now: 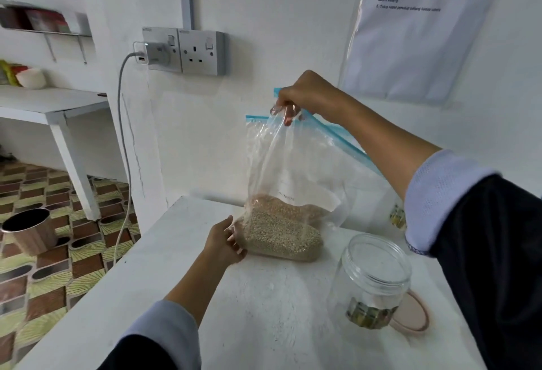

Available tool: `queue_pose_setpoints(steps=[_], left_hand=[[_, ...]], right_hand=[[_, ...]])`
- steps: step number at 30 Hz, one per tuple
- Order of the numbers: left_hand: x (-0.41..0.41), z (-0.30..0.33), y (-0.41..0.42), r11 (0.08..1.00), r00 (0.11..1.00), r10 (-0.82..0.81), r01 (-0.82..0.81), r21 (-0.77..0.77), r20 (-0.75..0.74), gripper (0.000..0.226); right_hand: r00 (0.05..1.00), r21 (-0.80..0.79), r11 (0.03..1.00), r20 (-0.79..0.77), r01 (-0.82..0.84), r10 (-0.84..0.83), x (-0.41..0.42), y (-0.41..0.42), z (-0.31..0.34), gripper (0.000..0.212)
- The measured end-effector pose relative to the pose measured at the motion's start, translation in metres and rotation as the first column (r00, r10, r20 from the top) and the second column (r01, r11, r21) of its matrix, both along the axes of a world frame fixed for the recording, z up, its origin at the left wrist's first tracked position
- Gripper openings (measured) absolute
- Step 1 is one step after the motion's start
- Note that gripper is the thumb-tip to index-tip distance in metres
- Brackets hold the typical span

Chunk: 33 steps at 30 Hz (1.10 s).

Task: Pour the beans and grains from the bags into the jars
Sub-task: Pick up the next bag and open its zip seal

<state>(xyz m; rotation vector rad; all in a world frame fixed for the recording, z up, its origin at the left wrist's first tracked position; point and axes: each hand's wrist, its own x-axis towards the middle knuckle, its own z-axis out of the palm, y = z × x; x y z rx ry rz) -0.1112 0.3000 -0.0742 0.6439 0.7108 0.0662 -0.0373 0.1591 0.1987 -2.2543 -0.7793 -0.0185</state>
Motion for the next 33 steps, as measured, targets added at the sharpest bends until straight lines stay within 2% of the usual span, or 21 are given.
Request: queue_pose_setpoints(steps=[5, 8, 10, 12, 14, 16, 17, 18, 20, 21, 24, 29, 31, 33], left_hand=[[0.001, -0.007, -0.01, 1.0, 0.994, 0.028, -0.027, -0.011, 0.103, 0.023], [0.004, -0.007, -0.004, 1.0, 0.995, 0.015, -0.014, -0.013, 0.102, 0.03], [0.006, -0.004, -0.001, 1.0, 0.994, 0.029, -0.028, -0.011, 0.102, 0.036], [0.007, 0.005, 0.0, 0.998, 0.994, 0.062, -0.064, 0.019, 0.092, 0.031], [0.006, 0.022, 0.003, 0.993, 0.979, 0.115, -0.109, -0.048, 0.166, 0.027], [0.006, 0.045, 0.008, 0.967, 0.923, 0.196, -0.125, -0.224, 0.332, 0.03], [0.007, 0.057, 0.011, 0.958, 0.883, 0.235, -0.14, -0.25, 0.407, 0.031], [0.008, 0.068, 0.015, 0.962, 0.852, 0.254, -0.173, -0.211, 0.458, 0.03], [0.009, 0.087, 0.023, 0.971, 0.84, 0.209, -0.239, -0.005, 0.501, 0.024], [0.01, 0.091, 0.028, 0.966, 0.836, 0.192, -0.253, 0.05, 0.514, 0.021], [0.011, 0.097, 0.049, 0.958, 0.793, 0.19, -0.28, 0.069, 0.578, 0.022], [-0.001, 0.105, 0.06, 0.955, 0.755, 0.059, -0.232, 0.183, 0.653, 0.024], [-0.006, 0.11, 0.067, 0.937, 0.753, -0.017, -0.218, 0.273, 0.657, 0.036], [-0.011, 0.118, 0.067, 0.945, 0.763, -0.012, -0.203, 0.258, 0.646, 0.031]], right_hand=[[1.0, -0.175, 0.984, -0.025, -0.013, 0.009, 0.001, -0.01, -0.001, 0.021], [1.0, -0.179, 0.984, 0.002, 0.02, -0.019, 0.006, -0.016, -0.005, 0.03], [1.0, -0.172, 0.985, -0.009, -0.014, 0.013, 0.004, -0.021, -0.006, 0.027], [0.999, -0.171, 0.985, -0.023, -0.03, 0.027, -0.001, -0.031, -0.002, 0.022], [0.999, -0.119, 0.993, 0.032, 0.017, -0.013, -0.003, -0.044, 0.007, 0.022], [0.998, 0.041, 0.998, 0.04, 0.054, -0.055, 0.002, -0.06, 0.018, 0.019], [0.998, 0.135, 0.989, 0.012, 0.06, -0.062, 0.003, -0.068, 0.023, 0.019], [0.998, 0.208, 0.976, -0.009, 0.069, -0.068, 0.003, -0.074, 0.026, 0.018], [0.996, 0.301, 0.95, -0.016, 0.087, -0.086, 0.002, -0.08, 0.029, 0.016], [0.995, 0.328, 0.94, -0.005, 0.092, -0.095, 0.002, -0.081, 0.031, 0.015], [0.994, 0.384, 0.919, 0.03, 0.084, -0.103, -0.001, -0.08, 0.038, 0.015], [0.999, 0.438, 0.898, 0.019, 0.037, -0.051, -0.007, -0.08, 0.042, 0.015], [0.999, 0.445, 0.895, 0.032, 0.021, -0.04, -0.009, -0.08, 0.043, 0.016], [0.999, 0.471, 0.882, 0.041, 0.013, -0.036, -0.009, -0.081, 0.042, 0.016]])
